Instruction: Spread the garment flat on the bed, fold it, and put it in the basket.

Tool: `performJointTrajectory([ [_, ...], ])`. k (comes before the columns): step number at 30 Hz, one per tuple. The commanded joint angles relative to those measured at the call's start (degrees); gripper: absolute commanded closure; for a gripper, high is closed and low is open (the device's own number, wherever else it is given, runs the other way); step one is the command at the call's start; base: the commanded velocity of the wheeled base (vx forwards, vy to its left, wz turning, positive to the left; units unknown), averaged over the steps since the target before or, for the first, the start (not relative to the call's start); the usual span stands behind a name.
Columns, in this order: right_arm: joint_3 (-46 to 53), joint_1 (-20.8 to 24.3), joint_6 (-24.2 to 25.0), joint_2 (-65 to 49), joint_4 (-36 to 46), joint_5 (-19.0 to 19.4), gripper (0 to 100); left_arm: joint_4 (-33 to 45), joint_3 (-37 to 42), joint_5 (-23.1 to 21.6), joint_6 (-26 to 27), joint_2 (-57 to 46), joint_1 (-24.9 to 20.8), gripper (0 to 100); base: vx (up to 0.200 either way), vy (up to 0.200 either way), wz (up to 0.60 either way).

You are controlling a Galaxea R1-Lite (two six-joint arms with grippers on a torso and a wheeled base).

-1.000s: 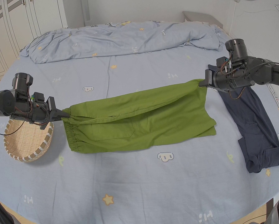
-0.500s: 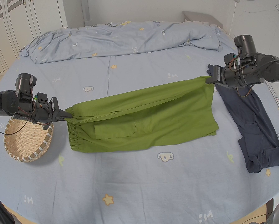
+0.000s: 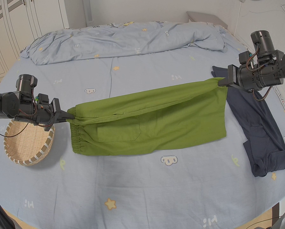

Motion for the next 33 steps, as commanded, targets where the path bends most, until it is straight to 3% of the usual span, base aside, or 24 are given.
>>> performJointTrajectory([
  [1, 0.14, 0.13, -0.10, 1.59, -0.85, 0.12, 100, -0.49, 0.06, -0.01, -0.06, 0.17, 0.26, 100, 0.000, 0.000, 0.00],
  [8, 0.06, 0.13, -0.19, 6.68, -8.05, -0.05, 100, -2.42, -0.11, 0.08, -0.23, 1.31, 0.44, 100, 0.000, 0.000, 0.00],
  [32, 0.67, -0.04, -0.19, 10.02, -10.60, -0.05, 100, -2.69, -0.99, 0.08, -0.14, 2.98, 0.44, 100, 0.000, 0.000, 0.00],
  [33, 0.85, 0.04, -0.19, 10.29, -10.60, -0.05, 100, -2.69, -1.17, 0.08, -0.14, 2.98, 0.35, 0, 0.000, 0.000, 0.00],
])
